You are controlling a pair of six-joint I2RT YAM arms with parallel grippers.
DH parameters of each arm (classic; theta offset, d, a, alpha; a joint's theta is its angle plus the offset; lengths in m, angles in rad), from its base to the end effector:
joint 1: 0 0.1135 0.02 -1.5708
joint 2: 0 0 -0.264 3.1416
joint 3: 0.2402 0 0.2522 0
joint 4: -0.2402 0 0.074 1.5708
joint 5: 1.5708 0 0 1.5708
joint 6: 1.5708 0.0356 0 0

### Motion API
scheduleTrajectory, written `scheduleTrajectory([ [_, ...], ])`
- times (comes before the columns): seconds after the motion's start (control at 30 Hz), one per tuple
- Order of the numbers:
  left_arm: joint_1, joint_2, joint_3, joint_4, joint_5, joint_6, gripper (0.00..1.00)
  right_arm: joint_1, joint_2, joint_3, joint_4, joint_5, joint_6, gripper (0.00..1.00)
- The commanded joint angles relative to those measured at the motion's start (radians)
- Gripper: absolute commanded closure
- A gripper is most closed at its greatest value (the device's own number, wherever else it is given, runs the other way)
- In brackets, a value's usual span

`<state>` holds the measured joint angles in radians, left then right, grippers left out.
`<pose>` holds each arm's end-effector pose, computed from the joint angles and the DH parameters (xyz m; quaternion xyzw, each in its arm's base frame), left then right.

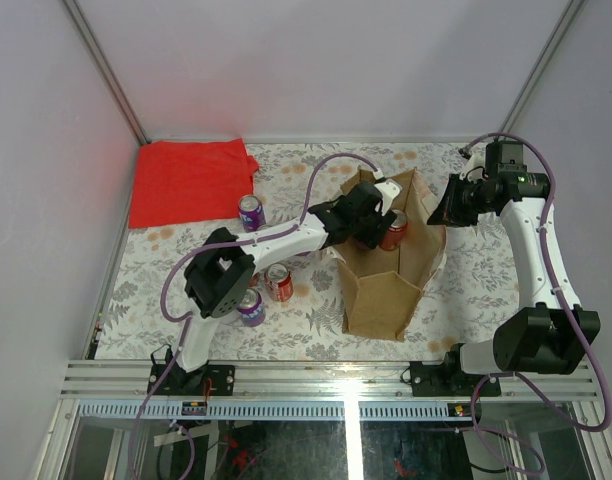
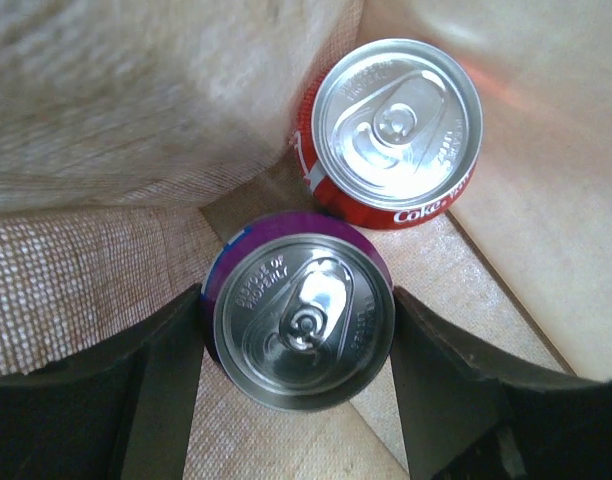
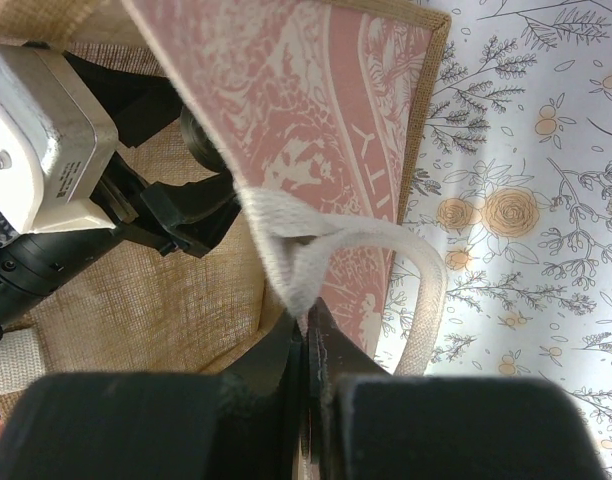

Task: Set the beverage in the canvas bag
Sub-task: Place the drink in the canvas bag.

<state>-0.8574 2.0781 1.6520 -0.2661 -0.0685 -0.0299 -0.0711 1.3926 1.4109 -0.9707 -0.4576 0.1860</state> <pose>0.3162 -0.3617 0.2277 0.3503 0.8340 -0.1545 0.3972 0.2789 -0.0041 0.3515 0.0505 0.9289 0.2327 0.2835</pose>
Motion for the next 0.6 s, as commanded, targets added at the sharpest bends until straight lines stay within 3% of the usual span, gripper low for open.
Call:
scheduleTrajectory([
  [0.0, 0.001, -0.051, -0.010, 0.100, -0.019, -0.008, 0.55, -0.001, 0.003, 0.037, -0.031, -0.016, -0.001, 1.00],
  [0.07, 0.001, -0.060, -0.016, 0.104, -0.022, 0.003, 0.40, -0.001, 0.003, 0.034, -0.028, -0.017, 0.002, 1.00],
  [0.17, 0.000, -0.069, -0.024, 0.110, -0.024, 0.019, 0.30, -0.001, 0.003, 0.031, -0.023, -0.018, 0.007, 1.00],
  [0.43, -0.007, -0.105, -0.023, 0.126, -0.030, 0.048, 0.16, -0.001, 0.009, 0.028, -0.022, -0.023, 0.011, 1.00],
  [0.57, -0.016, -0.134, -0.011, 0.136, -0.017, 0.079, 0.15, -0.001, 0.014, 0.030, -0.020, -0.024, 0.012, 1.00],
])
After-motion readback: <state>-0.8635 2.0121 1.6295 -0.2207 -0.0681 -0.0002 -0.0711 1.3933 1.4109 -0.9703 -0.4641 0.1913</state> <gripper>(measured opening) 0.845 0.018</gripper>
